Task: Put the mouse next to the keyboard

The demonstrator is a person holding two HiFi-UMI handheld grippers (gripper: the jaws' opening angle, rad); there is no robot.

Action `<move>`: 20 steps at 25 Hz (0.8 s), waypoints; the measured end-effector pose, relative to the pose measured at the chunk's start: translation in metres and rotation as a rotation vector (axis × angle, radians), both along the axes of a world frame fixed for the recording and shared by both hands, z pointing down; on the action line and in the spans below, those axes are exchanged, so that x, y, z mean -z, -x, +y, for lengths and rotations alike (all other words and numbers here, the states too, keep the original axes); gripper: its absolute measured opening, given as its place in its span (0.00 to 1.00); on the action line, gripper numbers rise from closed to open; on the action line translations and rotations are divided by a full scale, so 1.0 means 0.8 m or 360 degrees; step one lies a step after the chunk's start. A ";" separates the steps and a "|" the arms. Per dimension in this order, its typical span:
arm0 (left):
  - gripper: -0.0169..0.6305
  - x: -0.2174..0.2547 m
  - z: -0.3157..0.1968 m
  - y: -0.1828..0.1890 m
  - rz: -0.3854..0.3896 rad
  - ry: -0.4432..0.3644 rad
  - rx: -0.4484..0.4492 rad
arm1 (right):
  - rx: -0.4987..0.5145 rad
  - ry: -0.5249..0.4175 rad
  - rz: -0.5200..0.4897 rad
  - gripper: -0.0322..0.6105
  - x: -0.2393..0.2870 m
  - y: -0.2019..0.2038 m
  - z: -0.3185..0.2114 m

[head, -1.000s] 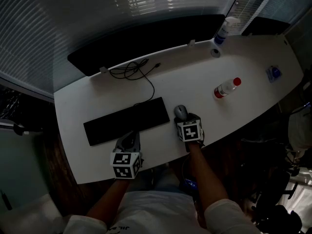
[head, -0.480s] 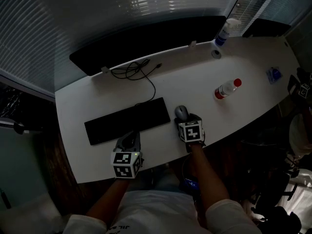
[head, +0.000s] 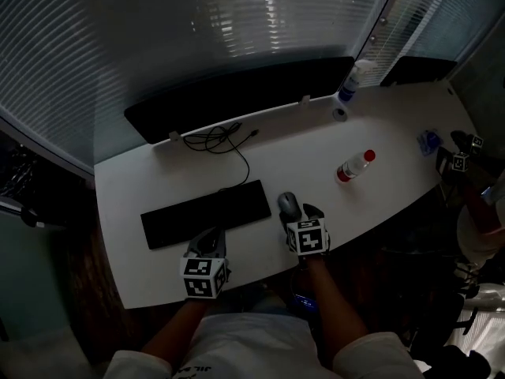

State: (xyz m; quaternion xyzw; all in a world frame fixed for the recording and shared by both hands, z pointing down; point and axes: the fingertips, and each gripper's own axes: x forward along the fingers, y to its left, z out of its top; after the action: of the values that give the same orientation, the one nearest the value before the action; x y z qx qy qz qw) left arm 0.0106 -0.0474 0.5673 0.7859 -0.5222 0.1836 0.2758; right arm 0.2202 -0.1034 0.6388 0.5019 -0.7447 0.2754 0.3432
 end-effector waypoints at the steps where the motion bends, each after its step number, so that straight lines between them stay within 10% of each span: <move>1: 0.03 0.007 0.003 0.003 0.0004 -0.0009 0.0003 | 0.0007 -0.0003 -0.0023 0.51 0.011 0.007 0.006; 8: 0.03 0.055 0.017 0.031 0.0017 -0.0086 0.0042 | -0.0010 -0.0154 -0.0058 0.10 0.096 0.048 0.020; 20: 0.03 0.074 0.048 0.053 0.0029 -0.0132 0.0143 | 0.0158 -0.0235 -0.0218 0.06 0.140 0.138 0.078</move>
State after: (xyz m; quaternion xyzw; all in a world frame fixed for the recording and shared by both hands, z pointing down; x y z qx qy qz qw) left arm -0.0320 -0.0092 0.5083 0.7741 -0.5614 0.1420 0.2558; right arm 0.1098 -0.0409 0.5266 0.4682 -0.8086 0.2361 0.2667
